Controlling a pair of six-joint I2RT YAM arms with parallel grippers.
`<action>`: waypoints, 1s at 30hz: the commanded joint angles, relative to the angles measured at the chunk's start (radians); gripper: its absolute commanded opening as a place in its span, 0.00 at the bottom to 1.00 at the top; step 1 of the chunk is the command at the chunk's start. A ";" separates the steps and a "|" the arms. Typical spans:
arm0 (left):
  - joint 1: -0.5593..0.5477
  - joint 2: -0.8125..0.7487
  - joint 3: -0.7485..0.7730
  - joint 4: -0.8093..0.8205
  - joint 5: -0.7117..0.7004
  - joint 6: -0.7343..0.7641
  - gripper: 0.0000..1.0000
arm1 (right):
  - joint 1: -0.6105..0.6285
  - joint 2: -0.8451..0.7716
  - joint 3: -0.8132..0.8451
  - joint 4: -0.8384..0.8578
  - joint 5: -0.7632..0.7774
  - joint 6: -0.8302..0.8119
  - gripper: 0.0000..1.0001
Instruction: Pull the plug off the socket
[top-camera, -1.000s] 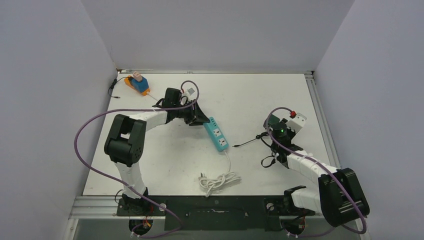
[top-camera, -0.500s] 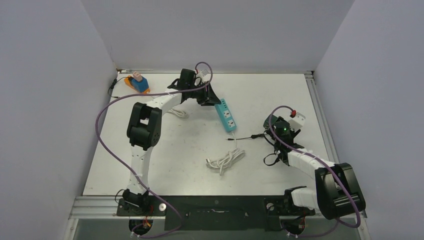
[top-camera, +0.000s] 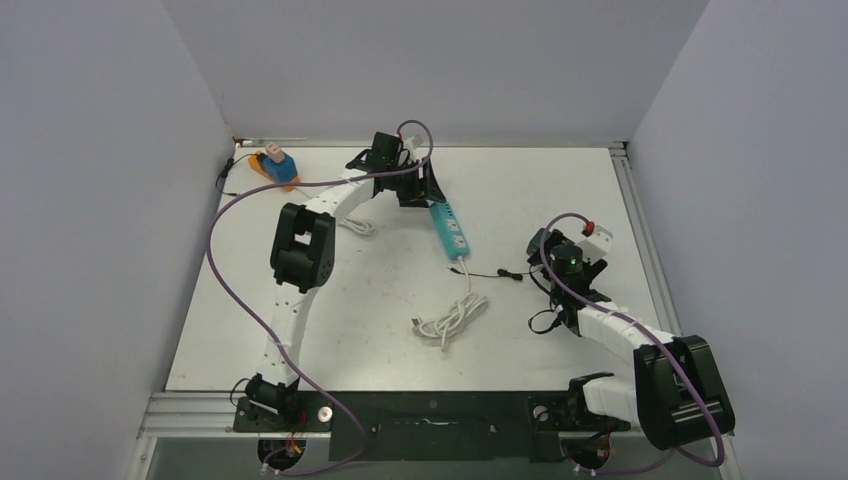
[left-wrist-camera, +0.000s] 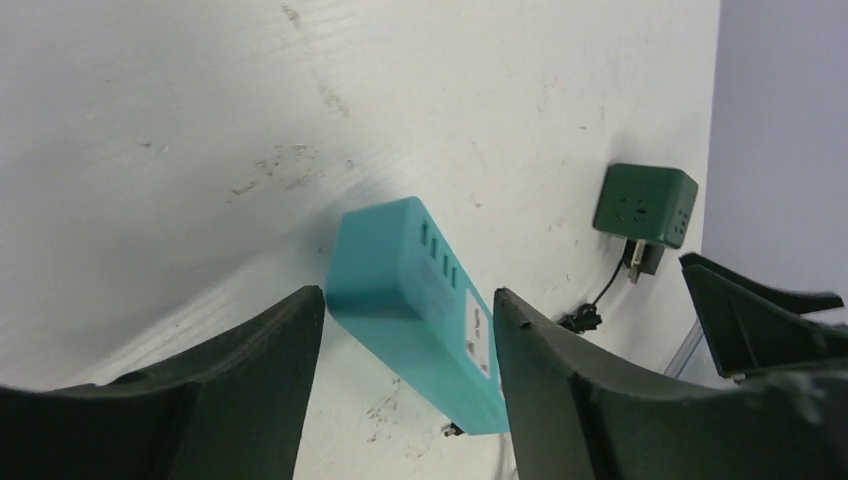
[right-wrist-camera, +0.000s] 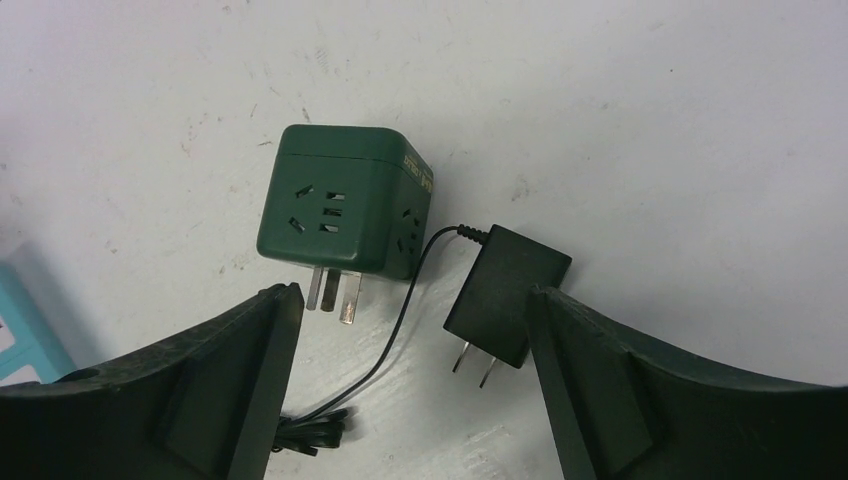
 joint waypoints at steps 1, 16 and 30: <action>-0.007 -0.009 0.035 -0.036 -0.106 0.092 0.65 | -0.008 -0.043 -0.015 0.051 0.000 0.000 0.88; -0.008 -0.488 -0.245 0.008 -0.602 0.310 1.00 | -0.007 -0.097 -0.050 0.099 -0.032 -0.036 0.99; 0.193 -0.599 -0.682 0.160 -0.622 0.111 0.96 | -0.007 -0.062 -0.044 0.106 -0.044 -0.037 0.97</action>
